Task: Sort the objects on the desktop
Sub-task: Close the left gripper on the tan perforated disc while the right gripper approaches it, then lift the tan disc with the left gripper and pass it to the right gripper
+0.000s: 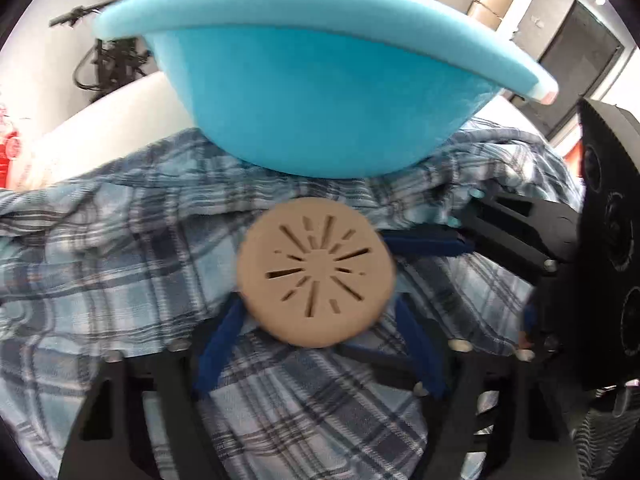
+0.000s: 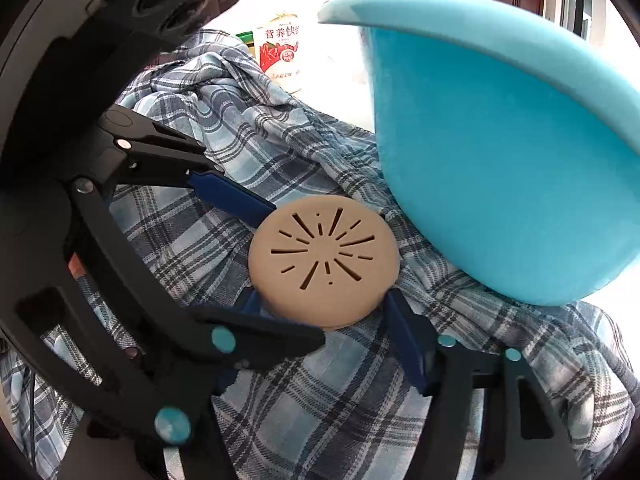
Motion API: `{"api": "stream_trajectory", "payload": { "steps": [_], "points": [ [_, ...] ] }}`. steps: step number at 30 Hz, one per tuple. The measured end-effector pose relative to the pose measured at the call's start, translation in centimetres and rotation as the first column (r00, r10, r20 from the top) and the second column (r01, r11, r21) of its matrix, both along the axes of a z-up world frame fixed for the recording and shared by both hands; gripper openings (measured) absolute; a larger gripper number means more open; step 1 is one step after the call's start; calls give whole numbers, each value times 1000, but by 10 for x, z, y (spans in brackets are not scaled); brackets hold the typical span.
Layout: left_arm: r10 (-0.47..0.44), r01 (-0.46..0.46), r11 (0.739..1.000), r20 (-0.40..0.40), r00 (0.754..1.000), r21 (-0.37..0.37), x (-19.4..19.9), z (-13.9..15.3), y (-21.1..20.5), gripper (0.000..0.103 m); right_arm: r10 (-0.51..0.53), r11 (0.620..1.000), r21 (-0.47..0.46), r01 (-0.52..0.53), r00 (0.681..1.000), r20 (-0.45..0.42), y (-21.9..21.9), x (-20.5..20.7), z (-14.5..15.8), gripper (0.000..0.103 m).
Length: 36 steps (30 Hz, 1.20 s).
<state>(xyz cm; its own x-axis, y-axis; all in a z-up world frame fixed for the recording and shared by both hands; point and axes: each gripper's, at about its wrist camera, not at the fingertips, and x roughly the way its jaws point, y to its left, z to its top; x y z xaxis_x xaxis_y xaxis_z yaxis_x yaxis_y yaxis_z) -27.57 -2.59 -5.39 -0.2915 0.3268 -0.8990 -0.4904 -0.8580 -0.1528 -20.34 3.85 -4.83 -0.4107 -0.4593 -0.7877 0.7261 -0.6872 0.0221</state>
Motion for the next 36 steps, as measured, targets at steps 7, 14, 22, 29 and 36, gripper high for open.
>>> {"api": "stream_trajectory", "payload": {
  "steps": [7, 14, 22, 29, 36],
  "points": [
    [-23, 23, 1000, 0, 1000, -5, 16, 4, -2, 72, 31, 999, -12, -30, 997, 68, 8, 11, 5, 48],
    [-65, 65, 998, -9, 998, -16, 50, 24, 1, 72, 90, 996, -13, -89, 992, 89, 18, 40, 17, 48],
    [-106, 96, 989, 84, 991, 114, 92, 26, 1, 72, 156, 988, -15, -155, 982, 106, 38, 86, 25, 48],
    [-172, 161, 979, 92, 981, 122, 131, 26, 21, 72, 183, 983, -8, -183, 973, 139, 62, 119, 17, 48],
    [-149, 147, 987, 34, 988, 67, 139, 27, 31, 84, 156, 988, 1, -156, 984, 91, 82, 125, 15, 55]
  ]
}}
